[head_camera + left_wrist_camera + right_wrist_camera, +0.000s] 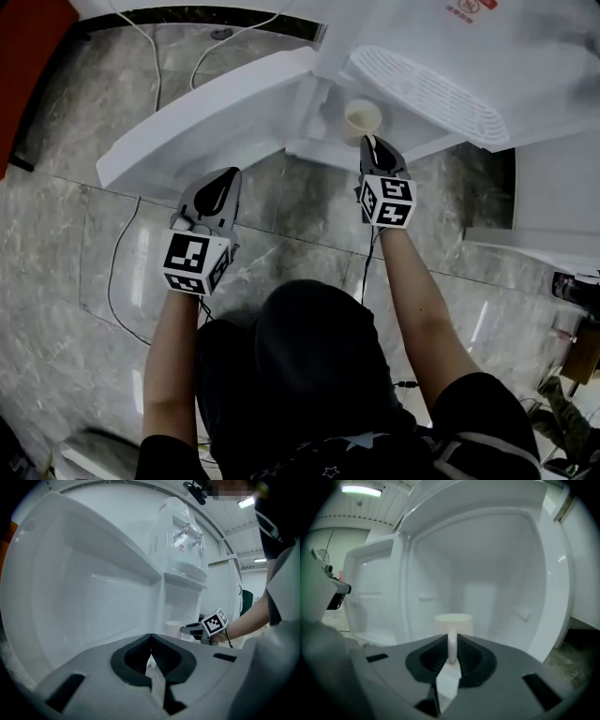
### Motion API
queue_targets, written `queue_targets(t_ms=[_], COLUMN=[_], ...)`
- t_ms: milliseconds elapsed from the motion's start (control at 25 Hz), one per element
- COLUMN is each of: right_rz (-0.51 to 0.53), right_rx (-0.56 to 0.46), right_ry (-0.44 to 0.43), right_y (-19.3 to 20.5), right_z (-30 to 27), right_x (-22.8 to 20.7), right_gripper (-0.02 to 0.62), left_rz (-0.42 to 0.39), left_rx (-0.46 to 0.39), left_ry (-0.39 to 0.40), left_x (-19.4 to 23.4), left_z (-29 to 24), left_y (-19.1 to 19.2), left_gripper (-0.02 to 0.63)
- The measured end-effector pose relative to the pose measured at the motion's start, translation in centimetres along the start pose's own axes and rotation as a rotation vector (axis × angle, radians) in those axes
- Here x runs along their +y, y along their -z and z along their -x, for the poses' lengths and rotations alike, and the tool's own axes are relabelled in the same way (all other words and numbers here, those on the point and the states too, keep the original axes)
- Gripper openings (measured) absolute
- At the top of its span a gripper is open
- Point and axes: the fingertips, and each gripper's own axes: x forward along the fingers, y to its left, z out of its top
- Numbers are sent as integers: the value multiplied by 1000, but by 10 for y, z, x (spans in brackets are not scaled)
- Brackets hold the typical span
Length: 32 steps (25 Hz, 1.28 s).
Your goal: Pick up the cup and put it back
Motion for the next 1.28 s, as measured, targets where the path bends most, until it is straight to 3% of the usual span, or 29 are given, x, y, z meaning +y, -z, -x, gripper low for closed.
queue_targets(t_ms=[240,680,800,920,1040,1280], right_rz=[-64,-52,-28,-11,5,-12], right_rx=[-19,-13,19,33,58,143], right_ry=[32,96,99,92,104,60], right_y=[5,9,14,7,-8,-54], right_z=[-22,-40,-34,-16,15,104], right_x=[-1,-1,-5,-8,-4,24], right_gripper=[44,54,147,204,198,163], left_rz=[18,9,-12,-17,-41,91], left_rx=[9,33,22,11,25,51], left_ry=[36,47,43,39,40,4], left_x=[2,2,3,2,-1,-33], left_z=[-3,-4,2,14,34,111], left_y=[10,20,12,-2,-22,-68], left_gripper=[9,9,9,9,9,11])
